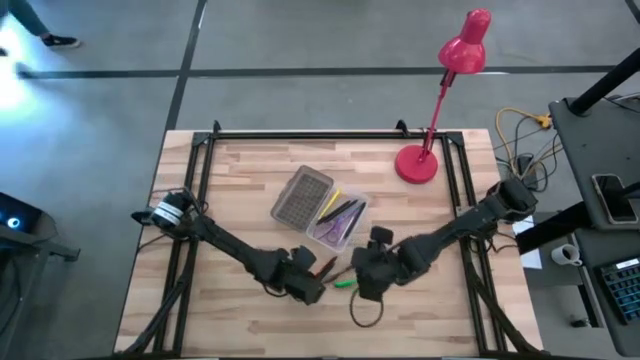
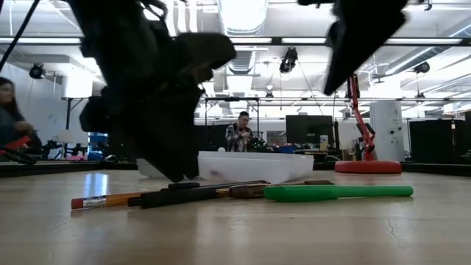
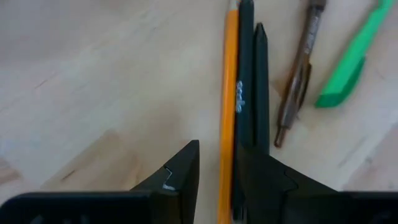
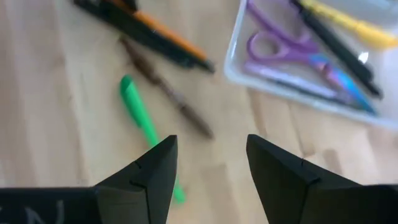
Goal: Pick & place school supplies into a supply box
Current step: Put the yellow pencil into the gray supply box
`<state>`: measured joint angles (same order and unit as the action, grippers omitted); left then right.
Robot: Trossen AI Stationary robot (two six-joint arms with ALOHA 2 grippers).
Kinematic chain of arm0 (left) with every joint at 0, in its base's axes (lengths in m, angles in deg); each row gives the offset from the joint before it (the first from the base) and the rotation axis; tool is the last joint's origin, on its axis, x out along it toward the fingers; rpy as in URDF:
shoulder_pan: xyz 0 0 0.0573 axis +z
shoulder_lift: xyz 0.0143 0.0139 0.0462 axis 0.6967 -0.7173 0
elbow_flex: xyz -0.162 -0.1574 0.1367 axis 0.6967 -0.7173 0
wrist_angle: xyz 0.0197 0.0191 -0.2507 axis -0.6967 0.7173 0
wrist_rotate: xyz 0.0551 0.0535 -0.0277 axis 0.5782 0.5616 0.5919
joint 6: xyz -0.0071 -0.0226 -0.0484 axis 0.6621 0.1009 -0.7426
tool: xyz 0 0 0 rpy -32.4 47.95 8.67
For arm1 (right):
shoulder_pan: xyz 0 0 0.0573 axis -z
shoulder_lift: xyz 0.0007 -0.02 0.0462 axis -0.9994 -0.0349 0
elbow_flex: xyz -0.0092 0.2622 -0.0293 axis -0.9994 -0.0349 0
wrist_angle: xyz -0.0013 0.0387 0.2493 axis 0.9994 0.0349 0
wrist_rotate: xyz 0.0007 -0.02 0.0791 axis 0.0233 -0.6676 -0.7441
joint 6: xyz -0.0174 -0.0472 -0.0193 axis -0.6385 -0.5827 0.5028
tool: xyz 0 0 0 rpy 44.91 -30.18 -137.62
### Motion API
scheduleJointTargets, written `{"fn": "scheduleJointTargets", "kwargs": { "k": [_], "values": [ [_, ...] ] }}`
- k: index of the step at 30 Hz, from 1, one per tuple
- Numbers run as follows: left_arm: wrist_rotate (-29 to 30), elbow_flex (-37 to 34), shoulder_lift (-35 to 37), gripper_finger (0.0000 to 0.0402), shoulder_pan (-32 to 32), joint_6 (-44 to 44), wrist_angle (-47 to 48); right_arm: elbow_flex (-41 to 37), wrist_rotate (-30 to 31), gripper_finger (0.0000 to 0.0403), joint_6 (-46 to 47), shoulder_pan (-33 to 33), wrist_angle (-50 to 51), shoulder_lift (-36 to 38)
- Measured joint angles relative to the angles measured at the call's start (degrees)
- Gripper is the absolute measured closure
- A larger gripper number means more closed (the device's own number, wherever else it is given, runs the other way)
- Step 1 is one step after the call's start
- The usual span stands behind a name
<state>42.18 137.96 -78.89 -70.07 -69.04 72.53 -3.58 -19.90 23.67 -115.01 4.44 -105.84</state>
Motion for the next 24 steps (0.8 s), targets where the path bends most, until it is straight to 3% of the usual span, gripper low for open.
{"fn": "scheduleJointTargets", "kwargs": {
  "k": [12,24],
  "values": [
    [-1.25,-0.16,-0.64,0.0308,0.61,2.47,-3.17,-0.19,2.87,0.0221,11.19,-5.73,1.55,0.0],
    [-0.95,-0.51,-2.66,0.0308,0.83,3.04,-3.33,-0.12,3.23,0.0235,12.62,-6.02,1.5,0.0]
  ]
}}
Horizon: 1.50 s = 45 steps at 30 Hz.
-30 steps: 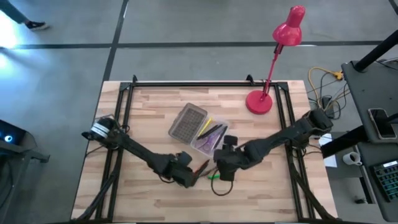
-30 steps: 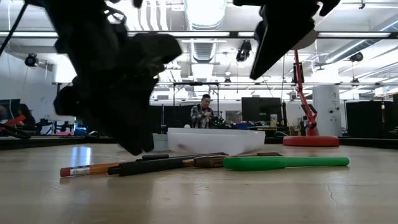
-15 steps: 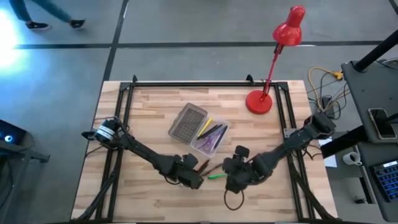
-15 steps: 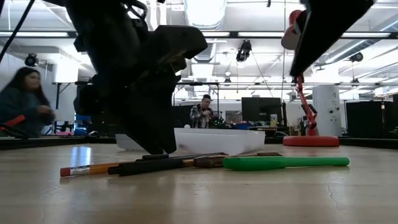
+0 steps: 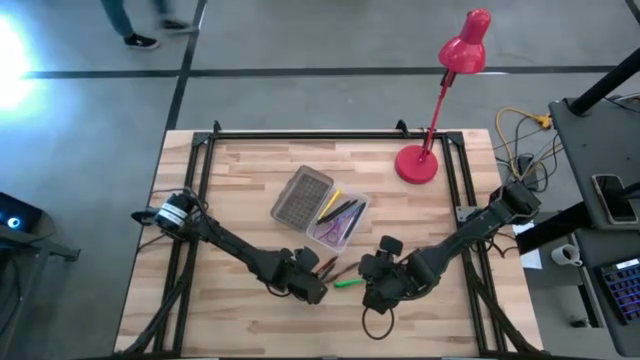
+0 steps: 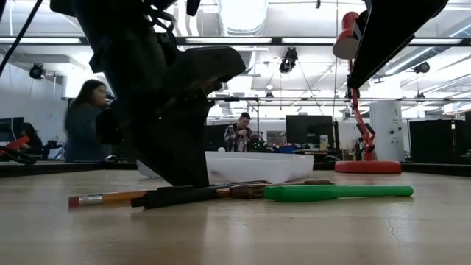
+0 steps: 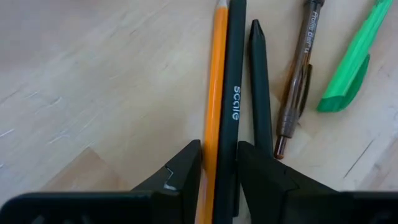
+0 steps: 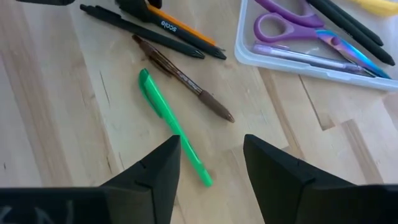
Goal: Pick & place school supplies into a supply box
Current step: Put the yellow pencil into the gray supply box
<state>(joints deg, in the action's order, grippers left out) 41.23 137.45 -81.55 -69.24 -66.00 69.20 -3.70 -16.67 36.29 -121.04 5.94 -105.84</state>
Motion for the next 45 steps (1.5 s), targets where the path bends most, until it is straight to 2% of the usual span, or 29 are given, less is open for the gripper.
{"fn": "scheduleJointTargets", "kwargs": {
  "k": [8,15,21,35,39,45],
  "values": [
    [-0.1,0.02,-0.97,0.0315,0.01,0.15,0.57,0.0,0.0,0.0238,0.04,0.0,-0.07,-0.02],
    [-0.48,-0.04,-0.05,0.0371,0.11,0.96,0.56,0.0,-0.01,0.0244,-0.05,0.02,-0.05,-0.02],
    [-1.35,-0.26,2.17,0.04,0.48,2.29,1.16,0.0,0.0,0.0246,-0.58,0.02,0.02,-0.02],
    [-1.94,-0.31,5.4,0.0401,1.12,2.93,1.78,-0.09,0.05,0.0255,-1.63,0.02,0.07,-0.02],
    [0.39,-0.24,6.78,0.0401,1.53,3.17,3.09,-0.11,0.15,0.0255,-2.11,0.02,0.06,-0.02],
    [-3.02,-0.33,5.49,0.0393,2.73,6.62,3.2,-0.15,1.21,0.0259,-3.47,0.04,0.06,-0.04]
  ]
}}
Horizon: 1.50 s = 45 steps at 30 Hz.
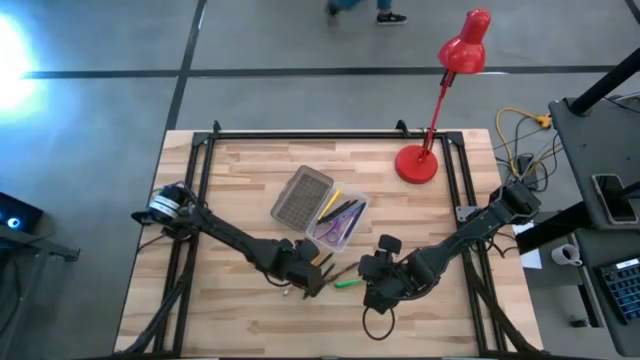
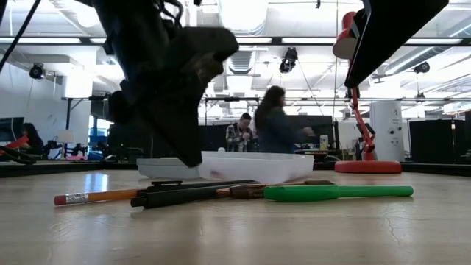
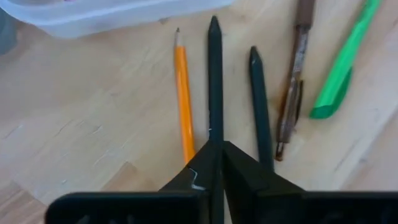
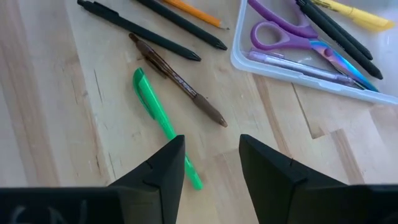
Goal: Pick & place school supplies into a supply box
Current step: Put the yellow pencil into the gray supply box
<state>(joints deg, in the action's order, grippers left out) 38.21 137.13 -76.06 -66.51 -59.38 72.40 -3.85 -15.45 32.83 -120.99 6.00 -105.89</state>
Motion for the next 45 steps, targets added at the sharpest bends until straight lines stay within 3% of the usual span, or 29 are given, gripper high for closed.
{"fn": "scheduleJointTargets", "kwargs": {
  "k": [9,13,36,45],
  "values": [
    [-0.3,-0.81,-0.19,0.0281,2.72,-0.63,1.18,-0.07,-0.01,0.0258,-0.23,0.0,-0.04,0.0],
    [-0.78,-1.89,-0.19,0.0259,2.97,-0.65,1.43,-0.07,-0.03,0.0257,0.13,0.0,-0.03,0.0],
    [-5.3,-5.34,-1.85,0.0282,2.41,0.24,-0.61,-0.07,-0.1,0.0257,0.51,1.03,-0.02,0.0],
    [-5.74,-4.92,-2.0,0.0367,2.41,3.43,2.92,-0.07,-0.14,0.0257,0.05,1.03,0.04,0.0]
  ]
}}
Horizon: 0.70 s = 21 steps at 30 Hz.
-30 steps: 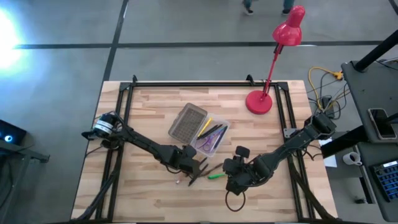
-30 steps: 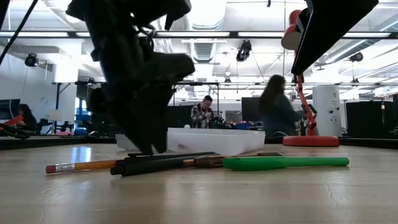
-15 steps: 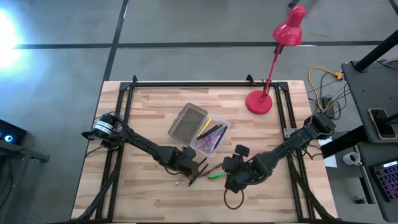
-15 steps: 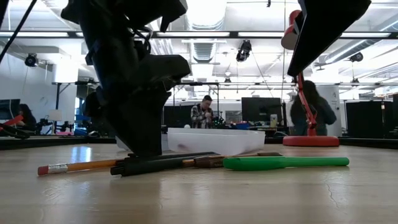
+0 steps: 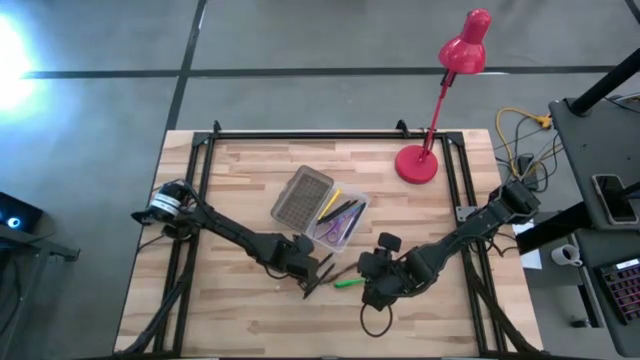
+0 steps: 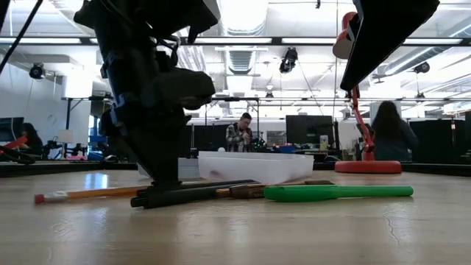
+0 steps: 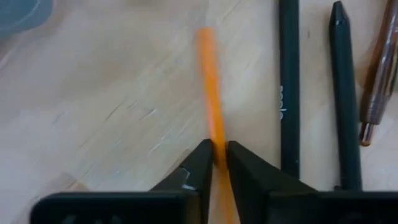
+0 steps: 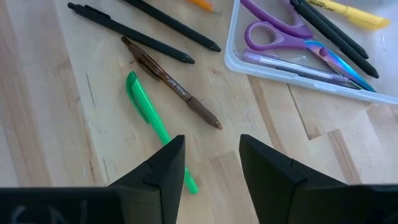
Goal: Pick & place school supplies into a supply box
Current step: Put the yellow pencil into the gray supply box
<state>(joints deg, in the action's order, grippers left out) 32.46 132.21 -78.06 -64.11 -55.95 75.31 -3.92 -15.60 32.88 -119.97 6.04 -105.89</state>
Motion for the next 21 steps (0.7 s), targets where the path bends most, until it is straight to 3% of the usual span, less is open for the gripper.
{"fn": "scheduleJointTargets", "kwargs": {
  "k": [4,11,21],
  "values": [
    [-0.55,-0.08,-0.04,0.0391,0.06,0.43,1.53,0.0,0.18,0.0257,-0.22,0.0,0.0,0.0],
    [-0.81,0.37,1.39,0.0396,0.11,0.57,2.97,-0.01,0.8,0.0257,-0.24,0.0,0.0,0.0],
    [0.44,4.82,6.22,0.0399,0.55,0.57,3.5,-0.04,11.24,0.0257,5.94,-0.44,0.89,1.3]
  ]
}}
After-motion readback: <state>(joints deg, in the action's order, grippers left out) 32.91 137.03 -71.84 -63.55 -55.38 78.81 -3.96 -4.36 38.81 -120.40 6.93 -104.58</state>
